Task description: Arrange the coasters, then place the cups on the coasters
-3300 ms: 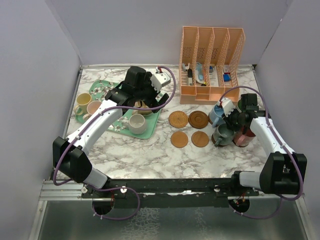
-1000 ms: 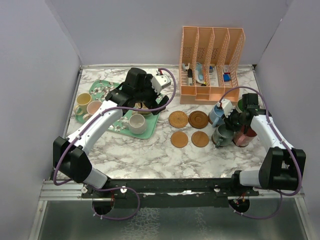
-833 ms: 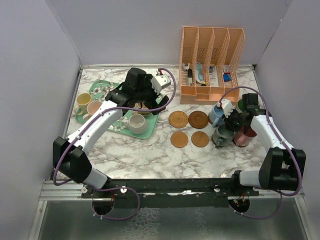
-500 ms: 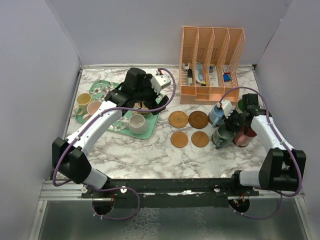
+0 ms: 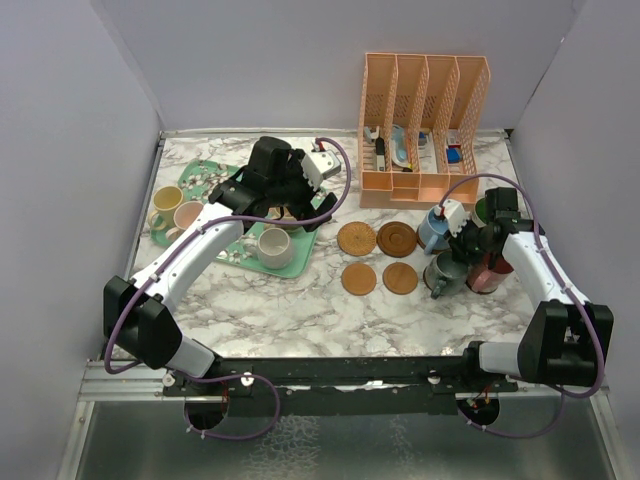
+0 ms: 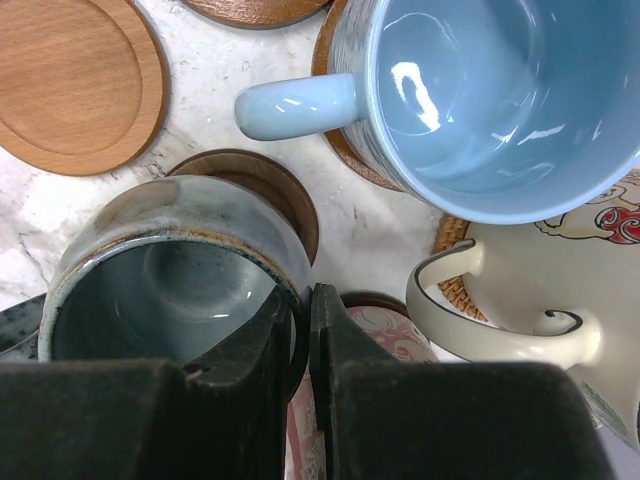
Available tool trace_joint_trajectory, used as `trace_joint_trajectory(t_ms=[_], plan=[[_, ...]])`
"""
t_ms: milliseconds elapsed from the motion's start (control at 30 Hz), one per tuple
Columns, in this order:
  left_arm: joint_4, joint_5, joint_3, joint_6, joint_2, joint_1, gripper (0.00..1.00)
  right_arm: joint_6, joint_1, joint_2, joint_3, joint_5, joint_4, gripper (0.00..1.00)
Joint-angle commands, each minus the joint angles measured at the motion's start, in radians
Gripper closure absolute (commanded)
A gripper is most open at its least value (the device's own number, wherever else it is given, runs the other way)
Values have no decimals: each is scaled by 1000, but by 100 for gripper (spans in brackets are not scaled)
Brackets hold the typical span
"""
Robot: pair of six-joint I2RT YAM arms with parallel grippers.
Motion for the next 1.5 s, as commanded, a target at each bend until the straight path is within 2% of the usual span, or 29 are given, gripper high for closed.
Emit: trace_joint_trajectory(t_ms=[0, 1467], plan=[[18, 34, -5, 11, -32, 5, 1, 26, -4, -35, 53, -52, 17, 94], [18, 37, -7, 16, -39, 5, 1, -9, -4, -1, 9, -50, 66, 95]])
